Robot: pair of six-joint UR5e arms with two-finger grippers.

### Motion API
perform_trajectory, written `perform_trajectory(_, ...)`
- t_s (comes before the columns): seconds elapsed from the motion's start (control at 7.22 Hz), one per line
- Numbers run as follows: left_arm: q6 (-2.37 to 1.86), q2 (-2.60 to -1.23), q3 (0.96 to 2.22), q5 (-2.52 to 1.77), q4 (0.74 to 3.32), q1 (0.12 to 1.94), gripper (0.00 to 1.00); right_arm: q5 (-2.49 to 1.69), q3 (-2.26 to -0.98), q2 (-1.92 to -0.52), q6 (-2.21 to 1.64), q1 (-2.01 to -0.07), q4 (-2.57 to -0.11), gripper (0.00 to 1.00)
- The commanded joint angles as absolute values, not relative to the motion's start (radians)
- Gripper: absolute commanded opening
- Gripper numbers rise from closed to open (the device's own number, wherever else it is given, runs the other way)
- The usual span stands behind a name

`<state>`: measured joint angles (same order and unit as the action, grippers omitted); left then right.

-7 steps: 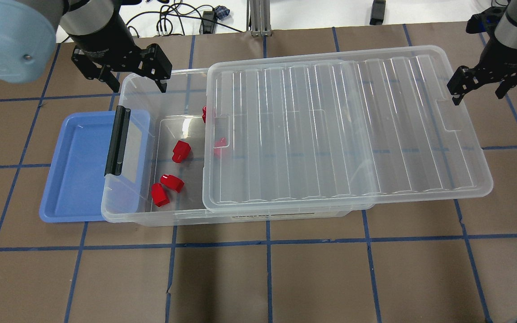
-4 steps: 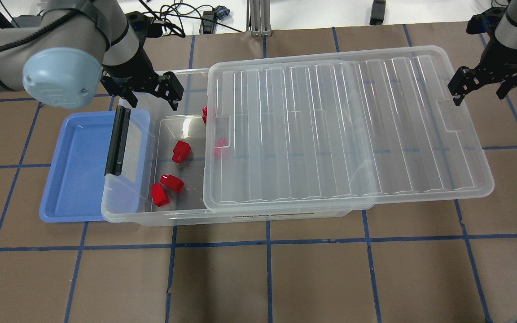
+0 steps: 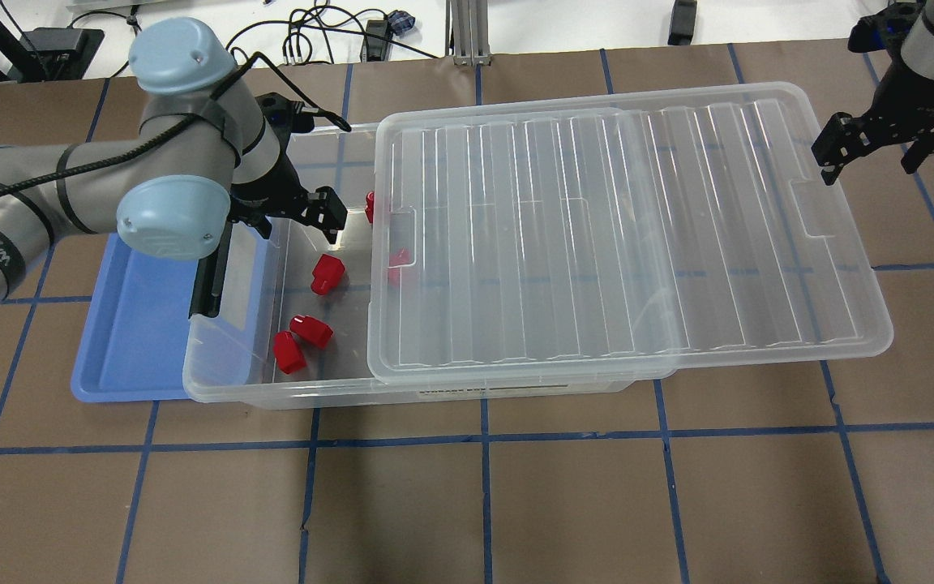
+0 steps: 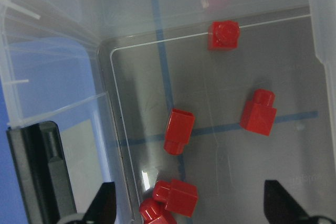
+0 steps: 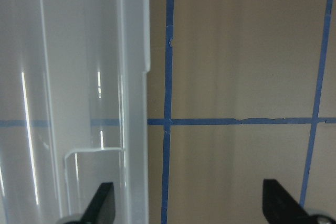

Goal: Place red block in blue tray from box

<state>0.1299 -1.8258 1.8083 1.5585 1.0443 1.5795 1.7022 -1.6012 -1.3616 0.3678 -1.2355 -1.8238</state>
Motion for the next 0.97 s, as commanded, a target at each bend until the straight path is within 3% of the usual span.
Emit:
perform_trajectory(0.0,0.132,-1.853,1.858,1.557,0.944,1.58,1.0,1.698,-1.603,-1.435,0.291,-1.252,-1.755,1.0)
perform_trajectory(0.83,0.141,-1.94,1.902,1.555,0.831,1.578,1.0,1.64,-1.6,-1.595,0.089,-1.359,-1.573,1.0)
